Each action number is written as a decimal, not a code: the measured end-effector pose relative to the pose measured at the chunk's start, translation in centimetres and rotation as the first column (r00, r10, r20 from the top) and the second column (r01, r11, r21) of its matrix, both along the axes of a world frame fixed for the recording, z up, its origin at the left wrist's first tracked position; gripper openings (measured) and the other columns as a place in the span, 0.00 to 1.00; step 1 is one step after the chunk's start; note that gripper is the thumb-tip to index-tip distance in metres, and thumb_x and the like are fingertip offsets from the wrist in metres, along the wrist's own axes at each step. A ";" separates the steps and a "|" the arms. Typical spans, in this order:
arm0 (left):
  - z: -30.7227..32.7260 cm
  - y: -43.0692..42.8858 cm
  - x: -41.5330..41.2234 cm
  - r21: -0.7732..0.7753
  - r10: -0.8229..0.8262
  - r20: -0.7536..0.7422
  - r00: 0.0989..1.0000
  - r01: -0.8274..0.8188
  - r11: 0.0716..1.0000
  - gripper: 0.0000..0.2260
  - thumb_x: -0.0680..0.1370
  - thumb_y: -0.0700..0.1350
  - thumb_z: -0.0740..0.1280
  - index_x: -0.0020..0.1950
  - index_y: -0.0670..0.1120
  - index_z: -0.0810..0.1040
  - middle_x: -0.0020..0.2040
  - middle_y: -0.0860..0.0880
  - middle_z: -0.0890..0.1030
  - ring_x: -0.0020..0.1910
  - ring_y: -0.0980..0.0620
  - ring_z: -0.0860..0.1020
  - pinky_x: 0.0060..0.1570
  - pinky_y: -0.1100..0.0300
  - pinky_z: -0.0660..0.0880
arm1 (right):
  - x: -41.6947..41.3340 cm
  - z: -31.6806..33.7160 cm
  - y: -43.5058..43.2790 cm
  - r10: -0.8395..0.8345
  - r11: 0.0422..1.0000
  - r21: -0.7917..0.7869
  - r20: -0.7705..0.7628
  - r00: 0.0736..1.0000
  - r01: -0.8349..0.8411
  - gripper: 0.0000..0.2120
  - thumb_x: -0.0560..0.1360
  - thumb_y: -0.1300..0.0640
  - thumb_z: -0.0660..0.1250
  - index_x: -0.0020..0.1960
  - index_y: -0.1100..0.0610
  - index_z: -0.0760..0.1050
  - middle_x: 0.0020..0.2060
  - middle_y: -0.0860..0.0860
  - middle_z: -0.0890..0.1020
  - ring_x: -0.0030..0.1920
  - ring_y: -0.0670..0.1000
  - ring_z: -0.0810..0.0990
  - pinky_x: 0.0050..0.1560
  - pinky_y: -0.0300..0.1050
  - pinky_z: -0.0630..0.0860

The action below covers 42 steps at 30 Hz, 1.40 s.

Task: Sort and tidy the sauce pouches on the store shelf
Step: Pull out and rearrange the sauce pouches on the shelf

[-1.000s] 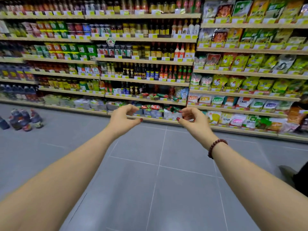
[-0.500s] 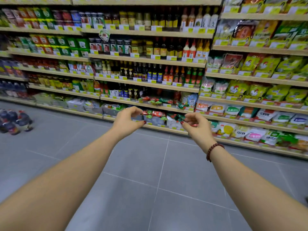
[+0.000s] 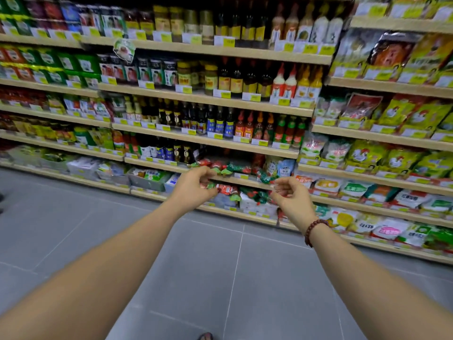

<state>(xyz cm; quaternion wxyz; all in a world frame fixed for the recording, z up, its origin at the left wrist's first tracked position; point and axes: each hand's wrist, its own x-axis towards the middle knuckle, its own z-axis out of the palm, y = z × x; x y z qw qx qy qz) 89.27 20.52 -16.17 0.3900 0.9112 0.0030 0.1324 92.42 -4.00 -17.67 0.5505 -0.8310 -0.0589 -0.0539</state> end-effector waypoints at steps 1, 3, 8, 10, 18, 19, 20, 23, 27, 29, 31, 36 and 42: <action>-0.3 0.6 2.2 -0.004 -0.003 -0.004 1.000 0.003 1.000 0.15 0.69 0.41 0.73 0.55 0.46 0.78 0.49 0.51 0.79 0.48 0.54 0.75 0.47 0.61 0.71 | 2.1 -0.1 0.8 -0.004 1.000 0.000 0.001 1.000 0.004 0.10 0.70 0.65 0.70 0.48 0.55 0.74 0.41 0.52 0.77 0.43 0.52 0.76 0.46 0.44 0.77; -0.8 1.8 6.5 -0.024 -0.015 -0.013 1.000 0.014 1.000 0.16 0.69 0.41 0.73 0.55 0.46 0.78 0.51 0.50 0.79 0.50 0.52 0.76 0.50 0.59 0.73 | 5.9 -0.2 2.6 -0.008 1.000 -0.006 0.003 1.000 0.008 0.09 0.71 0.65 0.69 0.48 0.55 0.74 0.41 0.52 0.77 0.43 0.51 0.76 0.44 0.42 0.77; -1.4 4.8 15.7 -0.036 -0.061 -0.086 0.994 0.058 0.998 0.15 0.69 0.43 0.73 0.54 0.48 0.78 0.52 0.49 0.81 0.52 0.51 0.77 0.54 0.54 0.75 | 14.1 -0.7 6.2 -0.015 0.998 -0.056 -0.004 1.000 0.014 0.10 0.70 0.63 0.71 0.49 0.56 0.74 0.43 0.52 0.77 0.44 0.50 0.76 0.46 0.40 0.76; -1.6 5.9 18.8 -0.057 -0.051 -0.100 0.994 0.045 0.997 0.15 0.69 0.43 0.73 0.54 0.49 0.78 0.52 0.50 0.81 0.50 0.51 0.77 0.54 0.53 0.75 | 17.2 -0.6 7.5 -0.025 0.997 -0.078 -0.014 1.000 0.024 0.10 0.69 0.64 0.71 0.48 0.56 0.74 0.42 0.50 0.77 0.44 0.49 0.76 0.47 0.41 0.76; -4.9 9.6 30.8 -0.061 -0.060 -0.118 0.991 0.053 0.997 0.13 0.69 0.45 0.72 0.53 0.47 0.79 0.50 0.49 0.81 0.50 0.49 0.80 0.53 0.49 0.77 | 28.0 -6.3 7.7 -0.144 0.972 -0.229 -0.424 0.894 0.047 0.07 0.78 0.71 0.54 0.46 0.66 0.71 0.34 0.51 0.69 0.39 0.56 0.70 0.20 0.29 0.69; -5.5 9.8 32.5 -0.063 -0.056 -0.122 0.991 0.048 0.997 0.14 0.68 0.45 0.73 0.53 0.47 0.79 0.51 0.49 0.81 0.51 0.51 0.79 0.55 0.51 0.76 | 30.0 -7.0 8.1 -0.138 0.983 -0.161 -0.364 0.921 0.084 0.06 0.76 0.70 0.59 0.51 0.66 0.72 0.34 0.51 0.71 0.40 0.54 0.71 0.25 0.29 0.71; -6.2 10.0 34.4 -0.061 -0.057 -0.133 0.989 0.049 0.997 0.15 0.68 0.45 0.74 0.54 0.47 0.79 0.51 0.50 0.81 0.52 0.53 0.79 0.56 0.54 0.75 | 32.3 -7.1 9.3 -0.107 0.987 -0.145 -0.231 0.967 0.075 0.08 0.73 0.68 0.65 0.52 0.63 0.74 0.34 0.50 0.74 0.41 0.53 0.73 0.34 0.31 0.73; -8.8 10.3 40.3 -0.033 -0.081 -0.188 0.979 0.077 0.997 0.17 0.68 0.45 0.74 0.56 0.49 0.78 0.54 0.51 0.81 0.52 0.55 0.78 0.56 0.57 0.75 | 38.3 -7.9 12.4 -0.023 0.999 -0.048 -0.144 0.989 0.016 0.11 0.68 0.67 0.72 0.47 0.57 0.75 0.36 0.47 0.76 0.40 0.49 0.73 0.46 0.45 0.74; -12.1 10.3 47.1 -0.020 -0.110 -0.263 0.959 0.108 0.994 0.16 0.69 0.45 0.74 0.56 0.48 0.78 0.53 0.51 0.80 0.51 0.54 0.77 0.51 0.62 0.72 | 44.4 -11.4 12.6 -0.038 0.999 -0.033 -0.203 0.979 0.032 0.11 0.68 0.66 0.72 0.46 0.54 0.75 0.37 0.47 0.76 0.39 0.46 0.74 0.46 0.43 0.75; -13.7 10.1 49.4 -0.031 -0.116 -0.287 0.951 0.112 0.993 0.16 0.69 0.44 0.73 0.56 0.48 0.78 0.52 0.51 0.79 0.51 0.54 0.76 0.50 0.63 0.70 | 46.9 -12.5 12.8 -0.029 0.999 -0.035 -0.234 0.972 0.021 0.11 0.68 0.65 0.72 0.47 0.54 0.75 0.36 0.46 0.74 0.38 0.45 0.73 0.44 0.42 0.73; -15.3 10.1 51.2 -0.031 -0.134 -0.314 0.940 0.130 0.991 0.16 0.68 0.44 0.73 0.55 0.48 0.78 0.50 0.51 0.79 0.50 0.55 0.76 0.48 0.65 0.69 | 48.8 -13.8 13.1 -0.021 1.000 -0.019 -0.244 0.970 0.017 0.10 0.69 0.66 0.71 0.47 0.56 0.75 0.34 0.46 0.73 0.38 0.48 0.72 0.42 0.40 0.71; -19.6 11.2 55.8 -0.009 -0.143 -0.350 0.926 0.150 0.989 0.16 0.68 0.47 0.74 0.55 0.51 0.78 0.46 0.57 0.76 0.45 0.60 0.73 0.39 0.73 0.64 | 52.1 -17.6 13.7 -0.057 0.995 -0.098 -0.301 0.952 0.028 0.09 0.70 0.62 0.71 0.47 0.54 0.74 0.41 0.49 0.77 0.44 0.54 0.77 0.44 0.45 0.75; -26.0 11.4 60.7 -0.077 -0.204 -0.395 0.896 0.189 0.979 0.17 0.67 0.44 0.73 0.56 0.49 0.78 0.51 0.53 0.80 0.46 0.55 0.77 0.45 0.67 0.71 | 55.1 -24.0 14.3 -0.130 0.988 -0.116 -0.319 0.939 0.098 0.10 0.70 0.60 0.72 0.47 0.51 0.72 0.42 0.46 0.76 0.45 0.49 0.75 0.45 0.43 0.72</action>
